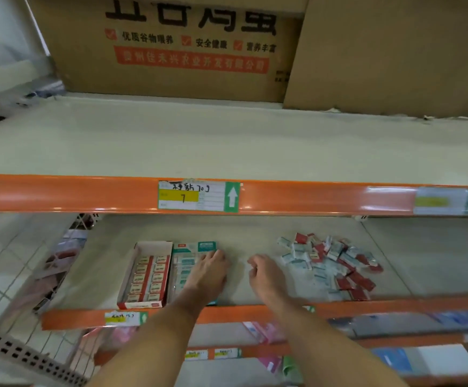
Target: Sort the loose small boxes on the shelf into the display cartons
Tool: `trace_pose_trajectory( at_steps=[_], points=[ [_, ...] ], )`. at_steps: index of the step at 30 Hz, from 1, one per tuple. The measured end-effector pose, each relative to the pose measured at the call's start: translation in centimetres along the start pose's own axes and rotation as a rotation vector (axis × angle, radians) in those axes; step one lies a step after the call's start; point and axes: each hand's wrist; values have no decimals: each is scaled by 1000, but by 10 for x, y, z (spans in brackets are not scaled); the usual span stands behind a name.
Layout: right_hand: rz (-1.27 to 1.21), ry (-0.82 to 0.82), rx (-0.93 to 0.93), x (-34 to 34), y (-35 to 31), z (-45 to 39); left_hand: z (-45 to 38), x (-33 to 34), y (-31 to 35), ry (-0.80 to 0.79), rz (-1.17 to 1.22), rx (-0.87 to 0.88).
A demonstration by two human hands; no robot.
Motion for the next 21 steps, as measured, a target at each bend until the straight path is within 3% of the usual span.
trace_pose_trajectory(
  at_steps=[9,21],
  points=[
    [31,24,102,-29,50,4,-22,19,58,-77,32,117],
    [5,35,196,-51,116,16,-49,54,124,-234,57,82]
  ],
)
Point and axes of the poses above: each hand's wrist, its own z-axis away from the middle knuckle, its own x-axis out of the palm, y = z × x, and after that the axes turned 15 degrees about y, right-handed
